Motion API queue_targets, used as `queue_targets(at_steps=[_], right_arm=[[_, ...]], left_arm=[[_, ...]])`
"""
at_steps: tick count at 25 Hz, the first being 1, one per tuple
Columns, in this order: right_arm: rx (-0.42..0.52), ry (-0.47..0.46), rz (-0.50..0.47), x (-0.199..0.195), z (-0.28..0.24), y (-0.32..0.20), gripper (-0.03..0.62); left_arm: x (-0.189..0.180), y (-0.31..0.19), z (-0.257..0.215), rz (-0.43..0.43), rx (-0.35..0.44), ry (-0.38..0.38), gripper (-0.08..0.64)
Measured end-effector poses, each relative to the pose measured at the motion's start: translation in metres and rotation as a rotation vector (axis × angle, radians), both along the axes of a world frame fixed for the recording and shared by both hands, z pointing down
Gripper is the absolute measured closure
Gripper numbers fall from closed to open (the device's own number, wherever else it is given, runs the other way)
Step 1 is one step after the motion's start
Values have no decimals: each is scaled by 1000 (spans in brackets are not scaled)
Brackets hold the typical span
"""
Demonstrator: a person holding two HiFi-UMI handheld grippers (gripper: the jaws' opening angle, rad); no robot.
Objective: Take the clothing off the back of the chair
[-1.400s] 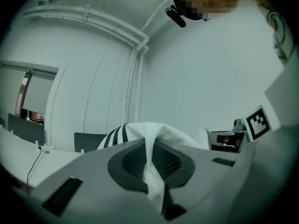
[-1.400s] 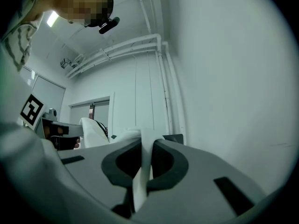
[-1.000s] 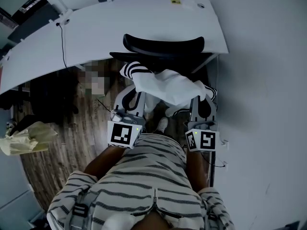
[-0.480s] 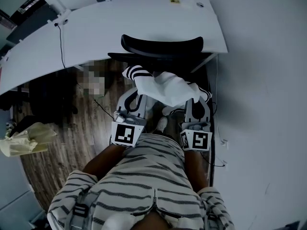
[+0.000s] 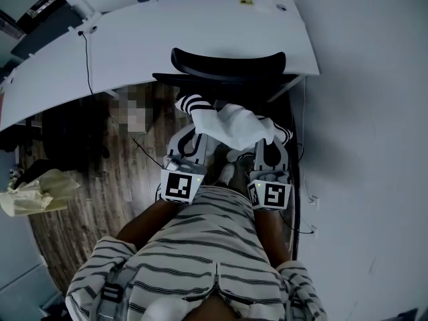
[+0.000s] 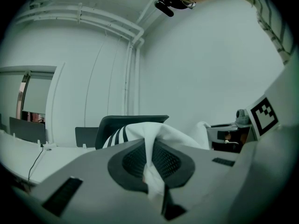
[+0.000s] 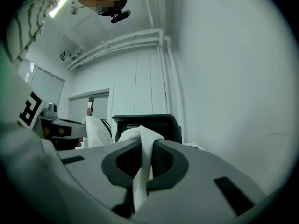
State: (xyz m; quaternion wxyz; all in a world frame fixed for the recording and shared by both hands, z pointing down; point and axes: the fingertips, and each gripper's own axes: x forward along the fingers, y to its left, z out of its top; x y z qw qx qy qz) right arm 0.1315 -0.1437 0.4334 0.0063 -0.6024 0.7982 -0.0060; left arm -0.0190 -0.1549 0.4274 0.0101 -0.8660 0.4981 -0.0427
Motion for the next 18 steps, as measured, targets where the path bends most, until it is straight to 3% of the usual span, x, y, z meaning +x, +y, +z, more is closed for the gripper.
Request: queue_targets(at_steps=[18], right_arm=[[-45,-23,-5,2,8,-4,566]], left_arm=[[5,-2,8,-9,-22,3,528]])
